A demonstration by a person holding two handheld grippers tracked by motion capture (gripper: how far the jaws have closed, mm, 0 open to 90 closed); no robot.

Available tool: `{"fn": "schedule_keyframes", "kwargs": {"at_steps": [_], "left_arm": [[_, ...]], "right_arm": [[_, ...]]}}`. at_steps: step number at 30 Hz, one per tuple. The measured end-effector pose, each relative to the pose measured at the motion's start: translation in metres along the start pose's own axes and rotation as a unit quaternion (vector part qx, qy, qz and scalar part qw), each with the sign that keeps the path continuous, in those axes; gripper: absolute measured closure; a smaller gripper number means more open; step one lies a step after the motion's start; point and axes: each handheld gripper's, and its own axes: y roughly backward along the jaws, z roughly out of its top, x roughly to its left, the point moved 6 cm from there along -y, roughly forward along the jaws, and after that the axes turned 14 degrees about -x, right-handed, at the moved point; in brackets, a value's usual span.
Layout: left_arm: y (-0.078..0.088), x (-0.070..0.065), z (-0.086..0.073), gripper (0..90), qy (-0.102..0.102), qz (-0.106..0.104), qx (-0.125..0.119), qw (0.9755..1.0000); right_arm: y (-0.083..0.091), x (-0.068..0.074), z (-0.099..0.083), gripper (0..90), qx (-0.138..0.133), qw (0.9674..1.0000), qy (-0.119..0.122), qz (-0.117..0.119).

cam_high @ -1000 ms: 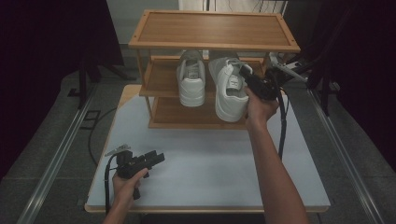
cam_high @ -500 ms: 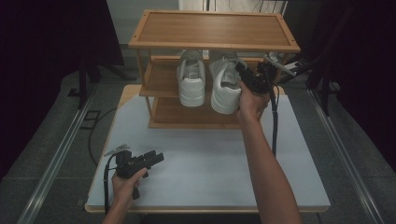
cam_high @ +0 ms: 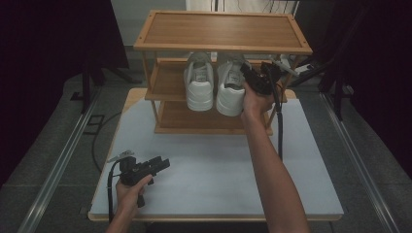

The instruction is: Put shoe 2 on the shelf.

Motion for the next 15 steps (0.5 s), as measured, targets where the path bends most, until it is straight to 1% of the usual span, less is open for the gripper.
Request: {"fn": "schedule_keyframes", "kwargs": {"at_steps": [3,4,6,7,8,9,10,11,12,15], "left_arm": [[0.000,0.000,0.000,40.8,0.000,0.000,-0.001,1.0000],[0.000,0.000,0.000,40.7,0.001,0.000,-0.001,1.0000],[0.000,0.000,0.000,40.8,0.000,0.000,-0.001,1.0000],[0.000,-0.001,-0.001,40.7,0.000,0.000,-0.001,1.0000],[0.000,-0.001,-0.001,40.6,-0.001,0.000,0.000,1.0000],[0.000,-0.001,-0.001,40.6,-0.001,0.000,0.000,1.0000],[0.001,0.000,0.000,40.6,-0.001,-0.001,-0.001,1.0000],[0.001,0.000,0.001,40.6,0.000,-0.001,-0.004,1.0000],[0.001,0.000,0.001,40.6,0.001,0.000,-0.005,1.0000],[0.001,0.000,0.001,40.6,0.000,0.000,-0.005,1.0000]], "right_arm": [[-0.004,-0.001,-0.003,77.2,0.006,1.0000,0.005,0.002],[-0.006,0.000,-0.005,74.0,0.012,0.9999,0.002,0.007],[-0.007,0.002,-0.006,70.5,0.009,0.9999,0.001,0.007],[-0.008,0.003,-0.006,68.6,0.008,0.9999,0.007,0.010],[-0.009,0.005,-0.005,65.0,0.005,0.9998,0.014,0.017],[-0.010,0.006,-0.004,63.2,0.000,0.9997,0.012,0.020],[-0.010,0.007,-0.002,63.1,-0.004,0.9997,0.004,0.023],[-0.010,0.008,0.001,63.0,-0.009,0.9994,-0.005,0.033],[-0.009,0.010,0.002,61.4,-0.009,0.9991,-0.006,0.040],[-0.005,0.013,0.003,60.3,-0.001,0.9990,0.019,0.040]]}}
